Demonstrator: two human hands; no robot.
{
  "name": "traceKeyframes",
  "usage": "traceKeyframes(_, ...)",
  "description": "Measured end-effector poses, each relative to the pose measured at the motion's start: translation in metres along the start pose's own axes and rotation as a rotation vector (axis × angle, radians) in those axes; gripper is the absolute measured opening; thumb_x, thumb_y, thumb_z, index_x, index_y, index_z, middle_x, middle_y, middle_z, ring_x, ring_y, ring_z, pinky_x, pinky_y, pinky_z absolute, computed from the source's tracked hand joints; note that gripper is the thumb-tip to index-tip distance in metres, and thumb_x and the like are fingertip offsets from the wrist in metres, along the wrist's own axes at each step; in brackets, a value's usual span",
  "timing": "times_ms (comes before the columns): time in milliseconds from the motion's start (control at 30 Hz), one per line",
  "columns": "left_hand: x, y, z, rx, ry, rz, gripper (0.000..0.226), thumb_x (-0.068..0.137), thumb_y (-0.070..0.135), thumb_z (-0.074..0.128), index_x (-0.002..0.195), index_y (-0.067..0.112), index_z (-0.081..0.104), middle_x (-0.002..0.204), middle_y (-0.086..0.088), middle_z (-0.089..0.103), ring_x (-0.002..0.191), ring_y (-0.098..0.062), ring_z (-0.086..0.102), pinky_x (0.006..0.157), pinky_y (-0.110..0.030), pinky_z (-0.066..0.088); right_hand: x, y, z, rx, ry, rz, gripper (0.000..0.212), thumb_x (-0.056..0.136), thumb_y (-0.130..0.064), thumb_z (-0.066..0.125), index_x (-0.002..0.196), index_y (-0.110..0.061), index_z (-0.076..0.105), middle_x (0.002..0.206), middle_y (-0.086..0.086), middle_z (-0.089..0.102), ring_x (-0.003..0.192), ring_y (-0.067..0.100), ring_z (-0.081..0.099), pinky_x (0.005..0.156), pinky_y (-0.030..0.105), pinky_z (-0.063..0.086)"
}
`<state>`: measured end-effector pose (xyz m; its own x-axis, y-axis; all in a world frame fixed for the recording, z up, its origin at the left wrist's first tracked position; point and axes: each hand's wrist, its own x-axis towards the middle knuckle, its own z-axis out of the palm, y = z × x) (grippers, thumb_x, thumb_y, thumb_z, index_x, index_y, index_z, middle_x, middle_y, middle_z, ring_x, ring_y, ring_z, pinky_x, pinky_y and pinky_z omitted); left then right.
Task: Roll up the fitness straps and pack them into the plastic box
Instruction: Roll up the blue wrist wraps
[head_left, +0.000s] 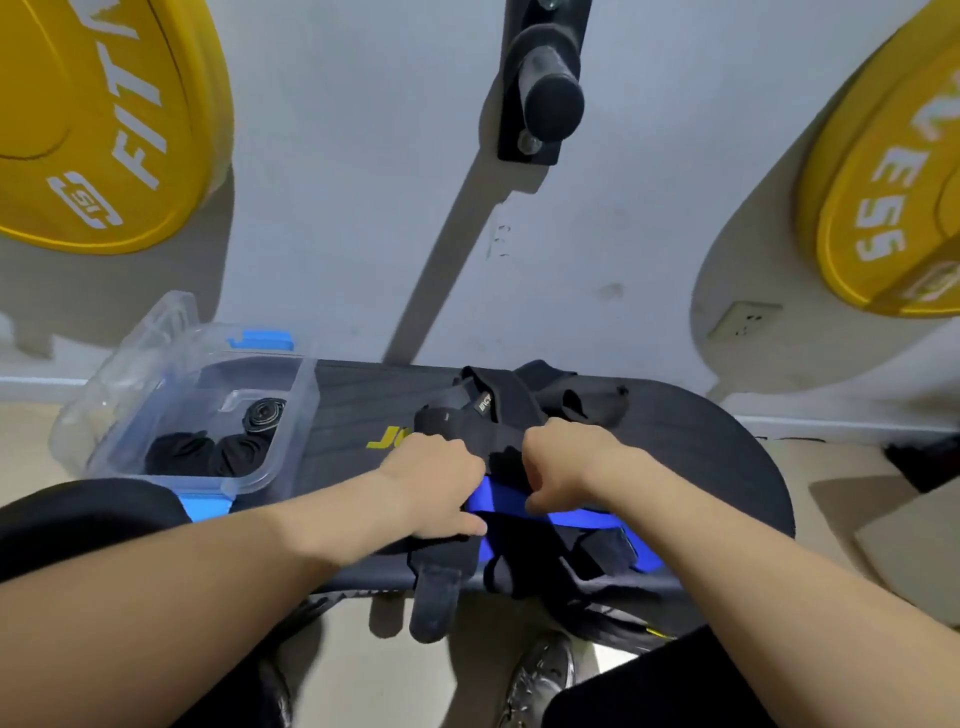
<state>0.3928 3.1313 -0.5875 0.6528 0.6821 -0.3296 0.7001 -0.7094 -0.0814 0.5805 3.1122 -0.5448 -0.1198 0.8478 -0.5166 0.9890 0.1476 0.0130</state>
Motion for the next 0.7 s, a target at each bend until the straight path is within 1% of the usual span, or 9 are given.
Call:
traceKeyframes(67,0.004,0.014,0.013,0.076,-0.008,0.01,0.06,0.096,0.075,0.055,0.08,0.018,0.047,0.075,0.0,0.05,0.065,-0.028,0.054,0.056,-0.034,0.035,0.002,0.001,0.005,0.005,0.018,0.0,0.012,0.088,-0.024,0.074,0.092,-0.017,0.064,0.086,0.0,0.064,0.079,0.026,0.064,0.061,0.031,0.046)
traceKeyframes(100,0.007,0.019,0.019,0.108,-0.019,0.009,0.056,0.099,0.07,0.054,0.081,0.017,0.048,0.081,-0.002,0.057,0.068,-0.029,0.059,0.058,-0.035,0.037,0.003,0.003,0.006,0.018,0.022,-0.003,0.012,0.089,-0.018,0.071,0.099,-0.014,0.066,0.094,0.004,0.067,0.081,0.028,0.065,0.062,0.032,0.047)
traceKeyframes(200,0.017,0.026,0.027,0.175,0.014,-0.029,0.036,0.109,0.04,0.054,0.082,0.018,0.045,0.091,-0.003,0.064,0.074,-0.03,0.064,0.06,-0.038,0.041,0.006,0.007,0.005,0.062,0.005,-0.026,0.036,0.091,-0.012,0.068,0.124,-0.011,0.055,0.12,0.011,0.062,0.097,0.034,0.068,0.078,0.041,0.059)
traceKeyframes(267,0.021,0.027,0.023,0.187,0.066,-0.063,0.032,0.108,0.026,0.052,0.078,0.019,0.042,0.089,-0.003,0.065,0.07,-0.028,0.06,0.058,-0.037,0.038,0.006,0.008,0.002,0.095,-0.002,-0.064,0.059,0.09,-0.017,0.075,0.139,-0.02,0.04,0.128,0.01,0.047,0.096,0.036,0.067,0.085,0.048,0.061)
traceKeyframes(333,0.022,0.024,0.014,0.172,0.121,-0.097,0.019,0.105,0.02,0.052,0.087,0.019,0.053,0.095,-0.004,0.069,0.078,-0.029,0.068,0.058,-0.037,0.037,0.007,0.009,-0.001,0.138,-0.019,-0.121,0.078,0.087,-0.02,0.08,0.146,-0.033,0.031,0.131,0.009,0.036,0.091,0.038,0.067,0.086,0.051,0.061)
traceKeyframes(467,0.017,0.013,-0.009,0.066,0.185,-0.189,0.017,0.106,0.02,0.05,0.112,0.013,0.065,0.107,-0.01,0.069,0.095,-0.034,0.072,0.063,-0.039,0.04,0.014,0.009,-0.006,0.165,-0.028,-0.148,0.094,0.084,-0.029,0.085,0.152,-0.05,0.023,0.134,0.008,0.031,0.097,0.039,0.063,0.092,0.053,0.06)
traceKeyframes(533,0.012,0.006,-0.025,-0.107,0.225,-0.218,0.017,0.107,0.024,0.047,0.105,0.014,0.06,0.104,-0.014,0.065,0.093,-0.038,0.066,0.067,-0.039,0.039,0.019,0.011,-0.013,0.205,-0.03,-0.119,0.1,0.083,-0.032,0.086,0.156,-0.052,0.021,0.135,0.009,0.035,0.101,0.04,0.062,0.096,0.053,0.058)
traceKeyframes(633,0.001,-0.006,-0.051,-0.376,0.327,-0.291,0.024,0.102,0.03,0.045,0.084,0.015,0.05,0.081,-0.007,0.053,0.077,-0.036,0.053,0.066,-0.039,0.037,0.023,0.015,-0.027,0.256,-0.003,-0.074,0.121,0.069,-0.045,0.093,0.158,-0.051,0.011,0.133,0.01,0.04,0.11,0.041,0.063,0.099,0.055,0.057)
traceKeyframes(700,-0.007,-0.015,-0.063,-0.486,0.414,-0.328,0.031,0.097,0.035,0.042,0.075,0.016,0.053,0.076,-0.008,0.058,0.077,-0.04,0.057,0.065,-0.042,0.044,0.021,0.017,-0.036,0.285,0.013,-0.032,0.118,0.069,-0.052,0.087,0.159,-0.047,0.011,0.135,0.009,0.04,0.114,0.04,0.061,0.098,0.054,0.057)
